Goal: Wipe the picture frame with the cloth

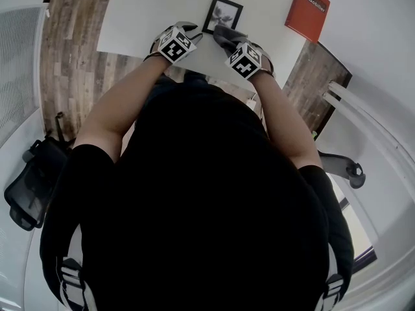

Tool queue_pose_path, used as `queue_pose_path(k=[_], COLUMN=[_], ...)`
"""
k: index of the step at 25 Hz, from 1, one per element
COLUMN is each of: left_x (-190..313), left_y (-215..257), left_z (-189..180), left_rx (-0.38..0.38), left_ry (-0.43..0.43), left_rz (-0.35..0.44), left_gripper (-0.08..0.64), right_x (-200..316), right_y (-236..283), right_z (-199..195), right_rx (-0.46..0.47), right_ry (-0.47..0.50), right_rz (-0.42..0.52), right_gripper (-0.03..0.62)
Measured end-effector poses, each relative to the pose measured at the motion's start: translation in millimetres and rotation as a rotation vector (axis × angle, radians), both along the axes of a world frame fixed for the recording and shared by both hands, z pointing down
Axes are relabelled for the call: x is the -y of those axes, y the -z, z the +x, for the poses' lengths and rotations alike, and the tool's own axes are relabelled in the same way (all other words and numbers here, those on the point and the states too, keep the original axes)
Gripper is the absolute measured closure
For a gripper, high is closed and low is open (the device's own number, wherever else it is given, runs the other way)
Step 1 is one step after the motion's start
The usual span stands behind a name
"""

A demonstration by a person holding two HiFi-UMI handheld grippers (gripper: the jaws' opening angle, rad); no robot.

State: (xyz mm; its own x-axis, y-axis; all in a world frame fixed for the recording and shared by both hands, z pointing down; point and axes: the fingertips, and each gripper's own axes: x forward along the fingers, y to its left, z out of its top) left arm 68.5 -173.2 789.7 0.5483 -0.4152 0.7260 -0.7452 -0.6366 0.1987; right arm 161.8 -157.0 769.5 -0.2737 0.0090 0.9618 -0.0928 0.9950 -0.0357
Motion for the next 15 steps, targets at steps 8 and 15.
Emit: queue_pose_path(k=[8, 15], left_x=[-0.9, -6.1], left_y=[-1.6, 1.6], left_z=[-1.4, -0.6], left_rx=[-0.006, -0.083], left_ry=[-0.007, -0.015], left_rz=[-0.006, -0.082], left_gripper=[0.428, 0.402], right_x=[-15.5, -27.4], right_y=[5.3, 25.0], right_z=[7.4, 19.9], right_rx=[-0.005, 0.004], right_ry=[-0.027, -0.086], right_rz=[-0.007, 0.002], right_gripper=[0.543, 0.543])
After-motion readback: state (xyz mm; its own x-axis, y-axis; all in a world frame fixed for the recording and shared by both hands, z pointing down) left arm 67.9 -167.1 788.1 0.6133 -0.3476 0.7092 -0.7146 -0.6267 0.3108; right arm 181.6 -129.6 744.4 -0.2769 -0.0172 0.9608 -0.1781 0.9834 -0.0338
